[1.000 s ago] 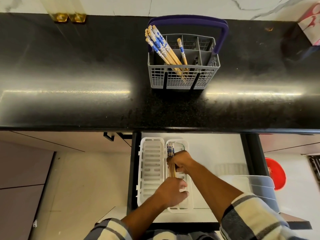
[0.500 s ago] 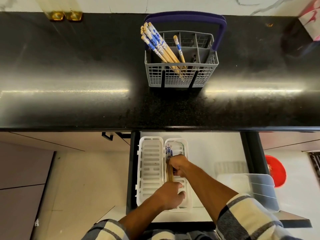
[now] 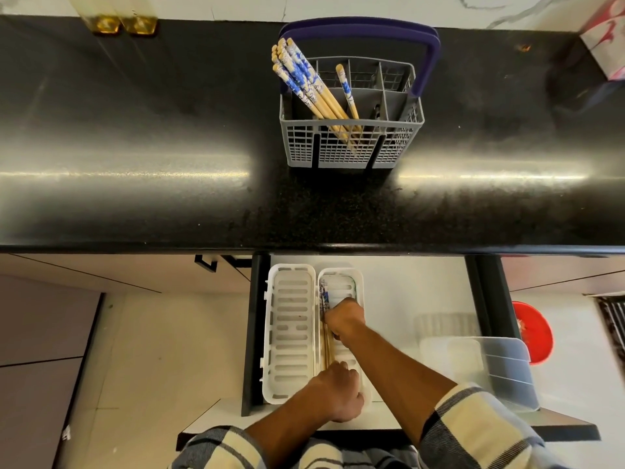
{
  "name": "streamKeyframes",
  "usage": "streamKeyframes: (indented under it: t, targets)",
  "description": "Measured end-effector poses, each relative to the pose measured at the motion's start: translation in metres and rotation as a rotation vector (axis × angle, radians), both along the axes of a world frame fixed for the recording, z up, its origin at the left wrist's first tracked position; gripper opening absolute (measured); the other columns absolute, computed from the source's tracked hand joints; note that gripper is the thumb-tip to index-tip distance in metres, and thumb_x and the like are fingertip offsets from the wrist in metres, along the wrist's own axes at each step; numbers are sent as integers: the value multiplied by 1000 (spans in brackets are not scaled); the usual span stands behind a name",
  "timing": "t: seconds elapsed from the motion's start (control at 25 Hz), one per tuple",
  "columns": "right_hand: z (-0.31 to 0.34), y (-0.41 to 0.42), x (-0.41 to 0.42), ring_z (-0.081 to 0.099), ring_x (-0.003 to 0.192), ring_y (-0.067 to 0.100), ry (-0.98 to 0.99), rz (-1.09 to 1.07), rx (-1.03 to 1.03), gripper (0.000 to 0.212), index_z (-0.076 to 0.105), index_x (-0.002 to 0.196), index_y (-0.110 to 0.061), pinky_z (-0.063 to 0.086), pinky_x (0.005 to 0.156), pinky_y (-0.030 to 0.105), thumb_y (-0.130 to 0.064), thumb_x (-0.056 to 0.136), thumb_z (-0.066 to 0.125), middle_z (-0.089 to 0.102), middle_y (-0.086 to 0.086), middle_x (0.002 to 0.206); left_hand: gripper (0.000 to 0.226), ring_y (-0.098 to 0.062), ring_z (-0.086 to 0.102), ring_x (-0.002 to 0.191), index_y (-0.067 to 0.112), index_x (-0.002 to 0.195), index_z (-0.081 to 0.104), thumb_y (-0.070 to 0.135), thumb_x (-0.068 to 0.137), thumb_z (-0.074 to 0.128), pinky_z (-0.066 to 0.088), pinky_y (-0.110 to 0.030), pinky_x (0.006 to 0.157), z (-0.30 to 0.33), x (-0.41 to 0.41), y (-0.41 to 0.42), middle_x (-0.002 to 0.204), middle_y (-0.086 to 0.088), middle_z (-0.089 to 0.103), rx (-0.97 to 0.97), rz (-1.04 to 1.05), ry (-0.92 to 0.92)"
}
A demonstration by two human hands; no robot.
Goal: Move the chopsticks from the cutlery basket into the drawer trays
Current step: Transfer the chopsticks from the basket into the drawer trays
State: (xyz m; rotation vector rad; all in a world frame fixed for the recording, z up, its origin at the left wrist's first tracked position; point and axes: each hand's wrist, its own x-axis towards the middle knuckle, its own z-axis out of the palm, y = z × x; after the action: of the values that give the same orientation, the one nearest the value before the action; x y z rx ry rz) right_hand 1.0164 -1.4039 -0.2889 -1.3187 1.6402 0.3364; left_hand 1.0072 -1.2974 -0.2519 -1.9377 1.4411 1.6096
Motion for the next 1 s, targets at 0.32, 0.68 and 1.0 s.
streamKeyframes:
  t: [0.32, 0.68, 1.0]
  targets:
    - [3, 8, -8, 68, 101, 29, 90, 137, -135, 18, 63, 109, -2, 53, 75, 28, -7, 91, 61, 69, 14, 111, 61, -28, 48, 133, 12, 147, 34, 47, 97, 40, 42, -42, 108, 7, 5, 10, 151, -11, 42, -21, 29, 73]
    - [23, 8, -11, 65, 85, 23, 33, 209, -191, 17, 63, 107, -2, 53, 68, 26, -6, 91, 59, 67, 9, 102, 62, -22, 43, 138, 23, 149, 36, 53, 96, 42, 36, -38, 113, 43, 30, 16, 156, -2, 39, -25, 95, 151]
    - [191, -84, 1, 65, 76, -4, -601, 115, -720, 12, 72, 100, -29, 43, 68, 1, -24, 90, 68, 73, -12, 83, 34, -2, 65, 108, 28, 125, 61, 30, 91, 67, 52, -23, 97, 152, 148, -70, 123, 4, 69, -753, 727, 304]
